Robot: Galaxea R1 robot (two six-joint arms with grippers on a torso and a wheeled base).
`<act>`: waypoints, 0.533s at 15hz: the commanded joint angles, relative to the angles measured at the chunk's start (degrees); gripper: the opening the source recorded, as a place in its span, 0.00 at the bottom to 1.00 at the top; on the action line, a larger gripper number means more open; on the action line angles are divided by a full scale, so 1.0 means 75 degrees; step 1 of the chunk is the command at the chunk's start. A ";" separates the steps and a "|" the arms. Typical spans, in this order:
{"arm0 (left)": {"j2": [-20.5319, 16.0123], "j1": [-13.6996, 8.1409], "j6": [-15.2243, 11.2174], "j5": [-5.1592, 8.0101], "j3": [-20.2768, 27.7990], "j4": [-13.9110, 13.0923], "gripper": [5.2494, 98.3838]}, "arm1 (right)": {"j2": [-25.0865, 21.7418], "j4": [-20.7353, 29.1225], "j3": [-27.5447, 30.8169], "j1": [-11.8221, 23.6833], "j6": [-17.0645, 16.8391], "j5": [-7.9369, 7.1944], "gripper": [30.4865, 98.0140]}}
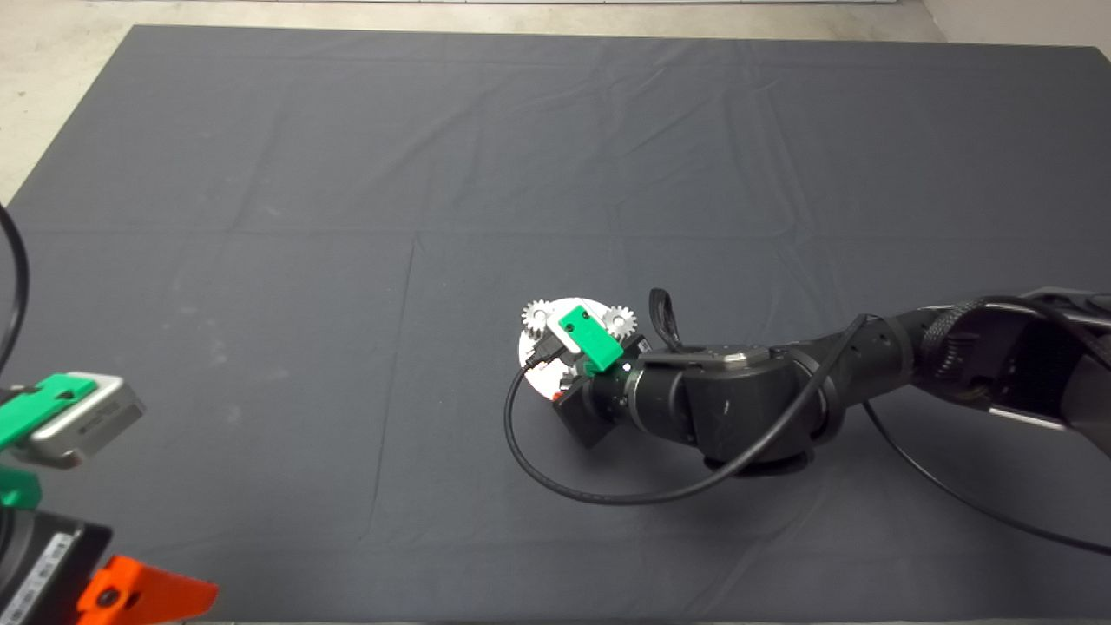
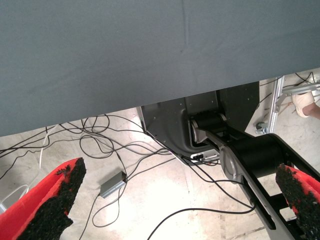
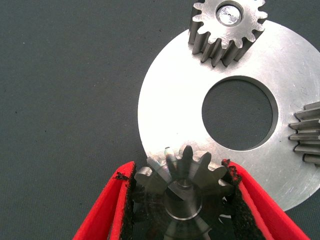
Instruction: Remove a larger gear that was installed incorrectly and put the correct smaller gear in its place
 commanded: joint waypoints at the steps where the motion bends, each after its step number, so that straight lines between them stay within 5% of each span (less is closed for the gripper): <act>1: -0.0016 -0.0060 0.0025 0.0009 0.0096 -0.0131 0.99 | 0.0007 -0.0107 0.0080 0.0108 0.0021 -0.0351 0.16; 8: -0.0016 -0.0060 0.0022 0.0009 0.0096 -0.0131 0.99 | -0.0026 -0.0377 -0.0049 0.0085 0.0009 -0.0351 0.16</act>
